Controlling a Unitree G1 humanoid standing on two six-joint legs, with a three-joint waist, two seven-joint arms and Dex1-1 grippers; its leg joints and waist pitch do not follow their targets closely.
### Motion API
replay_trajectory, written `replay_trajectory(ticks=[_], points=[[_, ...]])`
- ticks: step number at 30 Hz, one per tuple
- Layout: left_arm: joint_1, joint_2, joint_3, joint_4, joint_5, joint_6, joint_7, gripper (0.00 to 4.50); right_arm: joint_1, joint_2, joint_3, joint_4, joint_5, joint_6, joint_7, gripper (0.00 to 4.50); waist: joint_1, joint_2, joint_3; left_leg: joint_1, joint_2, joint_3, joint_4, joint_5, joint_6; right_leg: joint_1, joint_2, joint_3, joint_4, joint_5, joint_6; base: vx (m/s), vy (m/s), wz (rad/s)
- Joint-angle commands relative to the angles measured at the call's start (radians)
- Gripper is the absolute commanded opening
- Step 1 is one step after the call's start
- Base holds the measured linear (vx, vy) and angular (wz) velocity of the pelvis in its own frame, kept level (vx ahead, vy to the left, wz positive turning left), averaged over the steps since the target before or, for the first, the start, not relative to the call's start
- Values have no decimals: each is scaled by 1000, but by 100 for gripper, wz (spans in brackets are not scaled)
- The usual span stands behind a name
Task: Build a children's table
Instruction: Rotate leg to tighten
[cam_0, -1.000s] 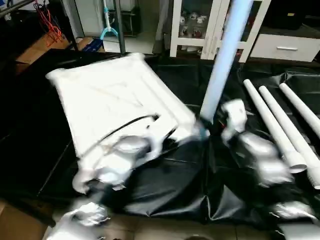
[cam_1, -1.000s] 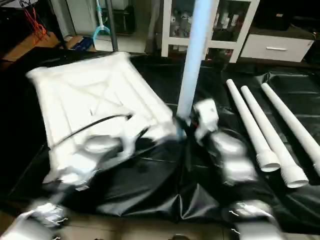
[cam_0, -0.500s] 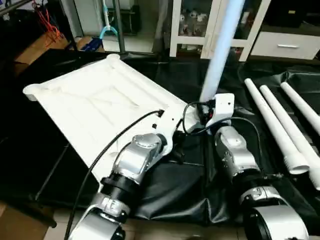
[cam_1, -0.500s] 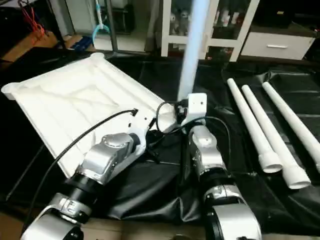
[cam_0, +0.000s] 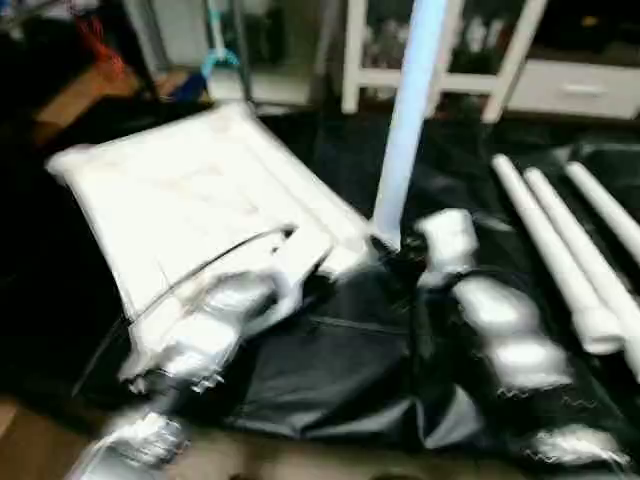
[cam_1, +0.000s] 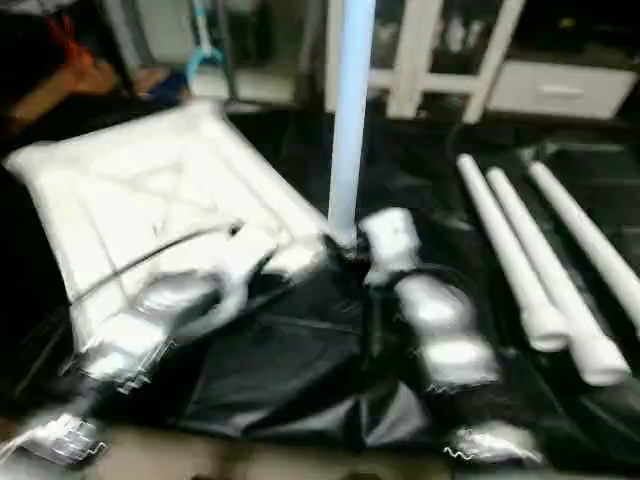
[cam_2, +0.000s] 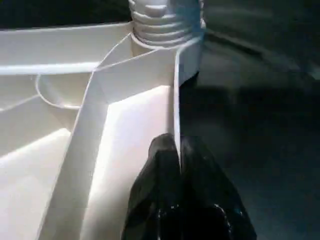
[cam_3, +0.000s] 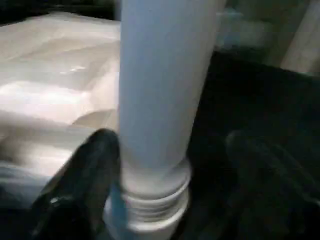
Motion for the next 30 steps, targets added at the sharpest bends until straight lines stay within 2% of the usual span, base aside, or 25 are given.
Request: replay_trajectory(ticks=[1,3,5,6,7,8,12,20,24,30], points=[[29,24,-50,-50,-28,-49,-135,0,21,-89,-43,-64,80,53,149,392,6,-2,-76,31,29,-13,-53,2,151,76,-41,30,-44,128,-283,0,0,0],[50,45,-46,-98,-78,-34,-209,0,70,-190,-17,-106,119,46,327,392,18,-6,-78,35,32,-12,-52,13,142,76,-43,32,-37,159,-293,0,0,0],[58,55,-51,-123,-97,-30,-241,0,94,-238,-11,-114,133,34,408,392,23,-13,-76,29,29,-10,-52,18,154,77,-47,33,-36,171,-298,0,0,0],[62,64,-56,-135,-106,-34,-258,0,108,-263,-10,-123,141,37,450,392,24,-15,-77,29,28,-10,-51,19,156,78,-48,33,-36,170,-299,0,0,0],[66,72,-65,-151,-130,-56,-287,0,119,-292,-33,-129,180,67,508,392,25,-18,-76,27,26,-9,-51,14,162,78,-49,34,-37,160,-301,0,0,0],[66,72,-67,-152,-136,-63,-292,0,120,-300,-37,-131,189,76,523,392,25,-22,-75,26,26,-9,-52,8,165,79,-49,34,-39,151,-299,0,0,0],[58,67,-64,-142,-143,-83,-318,0,116,-339,-39,-148,221,140,590,392,25,-22,-72,25,27,-9,-52,-5,159,75,-48,32,-44,86,-287,0,0,0],[47,65,-68,-139,-142,-83,-331,0,91,-325,-14,-140,251,156,638,392,32,-19,-76,25,26,-8,-46,23,162,70,-45,32,-38,110,-288,0,0,0],[36,54,-76,-120,-132,-94,-331,0,87,-311,25,-164,234,172,677,392,37,-18,-77,25,27,-9,-45,35,165,70,-45,31,-35,125,-289,0,0,0],[28,49,-81,-115,-130,-87,-340,0,49,-289,47,-108,197,152,680,332,39,-18,-77,25,25,-9,-46,26,147,70,-45,32,-36,105,-288,0,0,0]])
